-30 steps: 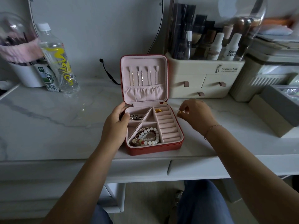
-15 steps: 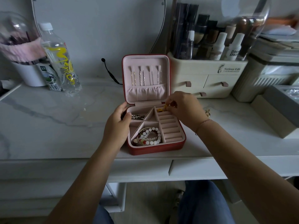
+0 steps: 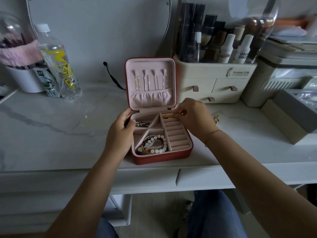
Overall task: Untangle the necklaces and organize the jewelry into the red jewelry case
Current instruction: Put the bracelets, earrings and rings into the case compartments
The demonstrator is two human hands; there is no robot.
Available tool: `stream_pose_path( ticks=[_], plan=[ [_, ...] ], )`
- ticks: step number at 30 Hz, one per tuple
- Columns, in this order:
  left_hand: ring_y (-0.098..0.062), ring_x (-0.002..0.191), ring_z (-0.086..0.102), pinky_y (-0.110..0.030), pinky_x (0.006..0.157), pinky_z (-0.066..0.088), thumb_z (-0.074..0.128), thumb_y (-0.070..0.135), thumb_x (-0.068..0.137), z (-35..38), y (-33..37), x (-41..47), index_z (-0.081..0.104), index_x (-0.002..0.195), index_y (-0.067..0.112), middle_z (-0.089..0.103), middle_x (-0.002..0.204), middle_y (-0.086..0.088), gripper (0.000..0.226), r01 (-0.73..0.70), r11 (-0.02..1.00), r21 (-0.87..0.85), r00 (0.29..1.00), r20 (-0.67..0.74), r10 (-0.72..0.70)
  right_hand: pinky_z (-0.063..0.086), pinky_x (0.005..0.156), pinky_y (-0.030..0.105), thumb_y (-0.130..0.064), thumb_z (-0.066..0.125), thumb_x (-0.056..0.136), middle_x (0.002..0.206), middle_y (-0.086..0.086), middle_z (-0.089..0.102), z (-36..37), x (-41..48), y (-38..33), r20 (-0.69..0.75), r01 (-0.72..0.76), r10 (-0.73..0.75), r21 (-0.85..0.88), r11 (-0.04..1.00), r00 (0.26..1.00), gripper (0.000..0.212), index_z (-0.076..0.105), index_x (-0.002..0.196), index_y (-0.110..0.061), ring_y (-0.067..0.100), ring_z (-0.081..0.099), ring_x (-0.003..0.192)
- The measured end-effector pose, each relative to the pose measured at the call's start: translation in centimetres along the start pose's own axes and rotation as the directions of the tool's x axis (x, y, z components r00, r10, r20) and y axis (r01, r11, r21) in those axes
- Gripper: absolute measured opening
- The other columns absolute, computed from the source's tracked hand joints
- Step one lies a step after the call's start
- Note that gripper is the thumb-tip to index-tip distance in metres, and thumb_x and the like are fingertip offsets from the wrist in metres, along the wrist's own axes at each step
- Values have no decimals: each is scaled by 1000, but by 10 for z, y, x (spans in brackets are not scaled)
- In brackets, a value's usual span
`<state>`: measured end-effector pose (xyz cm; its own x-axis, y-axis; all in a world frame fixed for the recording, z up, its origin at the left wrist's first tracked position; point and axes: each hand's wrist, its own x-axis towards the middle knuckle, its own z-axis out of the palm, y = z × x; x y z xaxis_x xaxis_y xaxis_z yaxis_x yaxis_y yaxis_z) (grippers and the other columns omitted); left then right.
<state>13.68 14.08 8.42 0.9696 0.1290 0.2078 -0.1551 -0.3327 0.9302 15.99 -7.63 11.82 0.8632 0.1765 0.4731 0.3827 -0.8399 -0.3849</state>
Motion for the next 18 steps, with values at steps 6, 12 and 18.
stream_pose_path(
  ticks=[6,12,18],
  plan=[
    [-5,113,55,-17,90,38,48,9,95,0,-4,2,55,132,25,61,119,14,41,-12,1000,-11,1000,3,12,52,83,30,-16,70,82,96,3,71,-26,-1,32,-95,-208,220,124,970,971,15,74,97,-14,15,65,86],
    [-9,118,55,-23,97,39,48,12,95,0,-6,4,53,135,20,61,128,7,41,0,1000,11,1000,0,0,48,74,22,-18,74,79,86,2,66,-45,-10,65,-7,-327,327,-4,945,945,16,73,94,-14,19,63,82],
    [-7,116,54,-16,93,37,48,10,95,0,-3,2,53,135,19,60,128,7,42,-5,1000,8,1000,3,5,47,51,22,-19,71,81,81,3,60,-37,-8,64,114,-352,361,-93,932,926,16,70,96,-12,25,62,59]
  ],
)
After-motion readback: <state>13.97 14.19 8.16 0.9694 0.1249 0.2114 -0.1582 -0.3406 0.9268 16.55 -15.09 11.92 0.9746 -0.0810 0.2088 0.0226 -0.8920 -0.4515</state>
